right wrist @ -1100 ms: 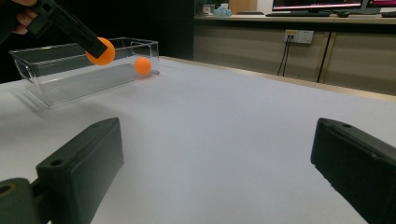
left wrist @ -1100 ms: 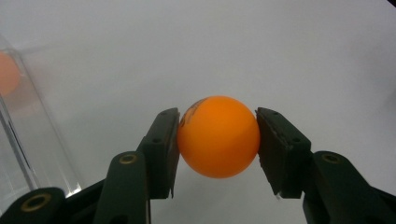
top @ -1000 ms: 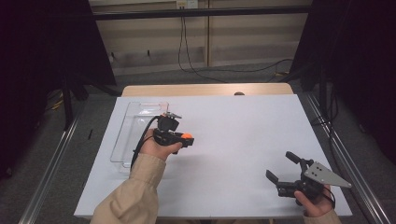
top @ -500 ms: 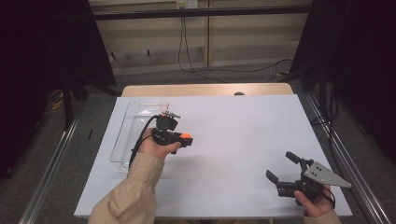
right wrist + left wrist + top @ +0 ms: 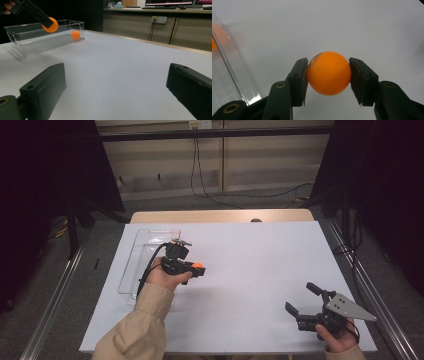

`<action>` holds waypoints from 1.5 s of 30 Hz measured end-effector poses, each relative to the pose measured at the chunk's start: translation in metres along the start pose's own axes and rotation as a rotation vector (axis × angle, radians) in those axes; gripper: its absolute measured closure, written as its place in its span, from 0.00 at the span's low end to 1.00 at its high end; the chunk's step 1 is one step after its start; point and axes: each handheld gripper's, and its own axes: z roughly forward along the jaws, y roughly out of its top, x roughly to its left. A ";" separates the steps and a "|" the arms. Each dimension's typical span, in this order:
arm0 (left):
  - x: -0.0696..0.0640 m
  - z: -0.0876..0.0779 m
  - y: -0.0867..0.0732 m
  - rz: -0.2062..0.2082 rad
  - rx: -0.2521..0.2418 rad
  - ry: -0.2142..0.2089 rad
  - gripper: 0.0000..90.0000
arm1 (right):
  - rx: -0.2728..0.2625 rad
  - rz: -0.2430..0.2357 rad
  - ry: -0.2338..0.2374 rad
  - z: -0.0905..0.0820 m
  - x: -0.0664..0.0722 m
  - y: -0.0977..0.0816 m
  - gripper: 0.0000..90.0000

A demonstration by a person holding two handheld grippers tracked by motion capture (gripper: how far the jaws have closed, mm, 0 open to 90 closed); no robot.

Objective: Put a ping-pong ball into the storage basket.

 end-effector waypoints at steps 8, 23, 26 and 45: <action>0.002 -0.005 0.001 -0.005 -0.001 -0.006 0.57 | -0.002 -0.003 0.001 0.001 0.000 0.000 0.02; 0.002 -0.011 0.004 -0.006 0.000 0.000 0.57 | 0.000 0.002 0.000 0.001 0.001 0.000 0.02; 0.004 -0.012 0.004 -0.004 0.003 -0.005 0.57 | 0.003 -0.002 0.004 0.001 0.000 0.000 0.02; 0.006 -0.016 0.004 -0.006 0.009 -0.010 0.57 | 0.001 0.011 0.001 0.001 0.001 0.000 0.02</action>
